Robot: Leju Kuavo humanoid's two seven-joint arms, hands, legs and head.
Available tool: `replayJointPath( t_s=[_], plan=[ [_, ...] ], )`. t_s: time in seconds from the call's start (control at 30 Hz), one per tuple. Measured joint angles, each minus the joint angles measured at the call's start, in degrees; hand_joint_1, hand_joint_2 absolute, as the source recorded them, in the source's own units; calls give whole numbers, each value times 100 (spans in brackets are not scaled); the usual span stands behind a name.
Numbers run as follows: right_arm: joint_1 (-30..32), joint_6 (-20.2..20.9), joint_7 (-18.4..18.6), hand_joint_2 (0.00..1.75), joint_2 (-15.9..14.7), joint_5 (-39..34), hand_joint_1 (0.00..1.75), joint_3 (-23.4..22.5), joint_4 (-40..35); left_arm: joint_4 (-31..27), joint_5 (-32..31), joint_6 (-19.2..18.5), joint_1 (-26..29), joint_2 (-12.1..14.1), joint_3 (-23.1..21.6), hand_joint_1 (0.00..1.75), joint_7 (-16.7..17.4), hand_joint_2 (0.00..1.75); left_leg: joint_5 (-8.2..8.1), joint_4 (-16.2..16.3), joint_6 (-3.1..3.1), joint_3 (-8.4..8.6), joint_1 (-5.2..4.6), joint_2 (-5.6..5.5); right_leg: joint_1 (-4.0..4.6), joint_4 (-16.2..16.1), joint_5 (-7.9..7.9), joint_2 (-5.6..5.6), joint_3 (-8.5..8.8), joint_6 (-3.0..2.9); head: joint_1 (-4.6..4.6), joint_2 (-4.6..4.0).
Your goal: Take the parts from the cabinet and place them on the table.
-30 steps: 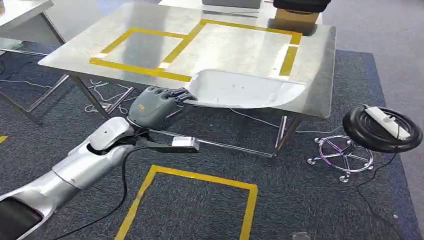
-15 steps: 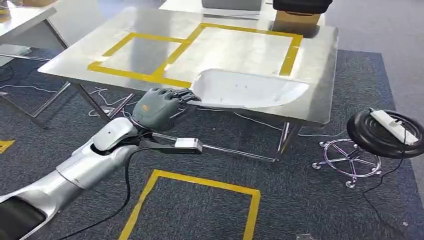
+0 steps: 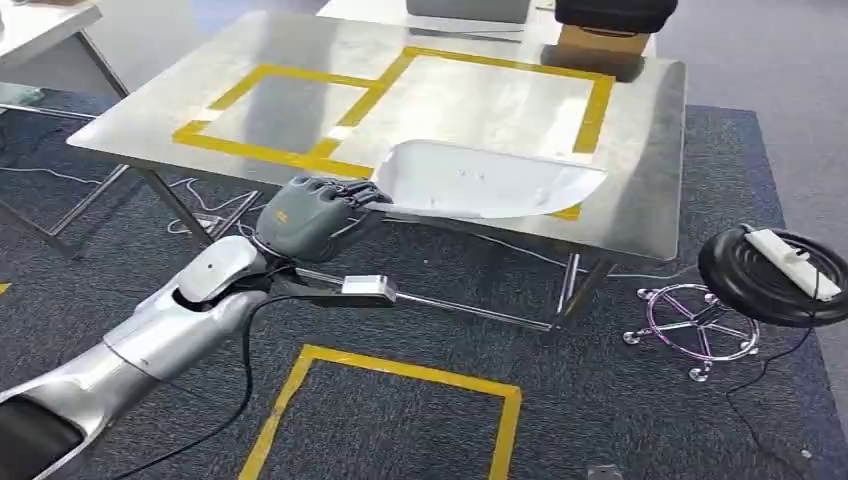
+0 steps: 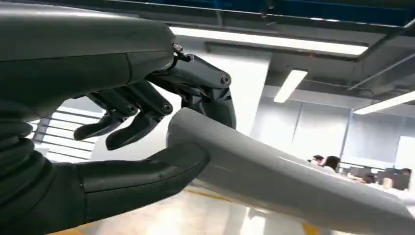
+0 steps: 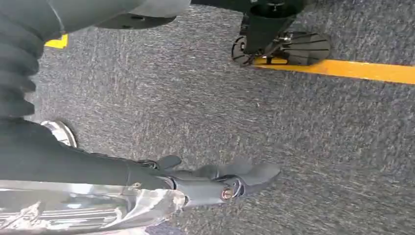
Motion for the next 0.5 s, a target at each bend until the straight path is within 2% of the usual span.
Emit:
replayJointPath(
  t_s=[0.03,0.1,0.13,0.17,0.2,0.27,0.3,0.33,0.43,0.47,0.5],
  plan=[
    [-9,0,2,175,0,0,0,0,0,0,-2,2,1,0,-2,175,0,175,-24,0,35,23,-6,0,7,409,-190,0,-199,3,20,0],
    [-4,0,2,175,0,0,0,0,0,2,-9,2,11,-2,-4,175,0,175,-70,2,75,61,-28,-1,11,1452,-554,0,-790,8,24,0],
    [7,0,2,175,0,0,0,0,0,2,-9,2,22,-2,-4,175,0,175,-92,4,75,84,-35,-4,12,1721,-577,0,-989,10,20,0],
    [15,0,2,175,0,0,0,0,0,2,-9,2,33,0,-4,175,0,175,-118,4,71,117,-37,-12,13,1703,-454,0,-1053,5,20,0],
    [18,0,2,175,0,4,0,0,0,2,-9,2,40,0,-4,175,0,175,-152,4,61,164,-37,-22,13,1437,-201,0,-980,-7,22,0],
    [14,0,2,175,0,13,0,0,0,0,-9,5,39,-2,-4,175,0,175,-240,6,24,302,-33,-28,11,375,453,-2,-539,-41,22,0],
    [17,0,2,175,0,15,0,0,0,2,-9,5,39,0,-4,175,0,175,-284,1,-7,345,-36,-29,15,13,560,-1,-382,-56,24,0],
    [7,0,2,175,0,18,0,2,0,2,-9,9,32,4,-4,175,0,175,-311,28,-46,337,-70,-40,27,-111,473,5,-260,-58,33,0],
    [-2,-9,2,175,-4,20,0,0,0,0,-15,9,37,4,0,175,0,175,-309,-35,-131,345,-44,-36,56,-94,436,18,-304,-144,7,0],
    [-7,-11,2,175,-4,20,0,0,0,-4,-15,9,37,7,4,175,0,175,-344,-29,-168,340,-41,-33,16,-137,449,17,-259,-187,7,0],
    [-9,-9,-2,175,-4,22,0,0,0,-11,-22,9,36,20,20,175,0,175,-396,66,-200,319,-36,-18,13,-151,439,20,-231,-204,-4,0]
  ],
)
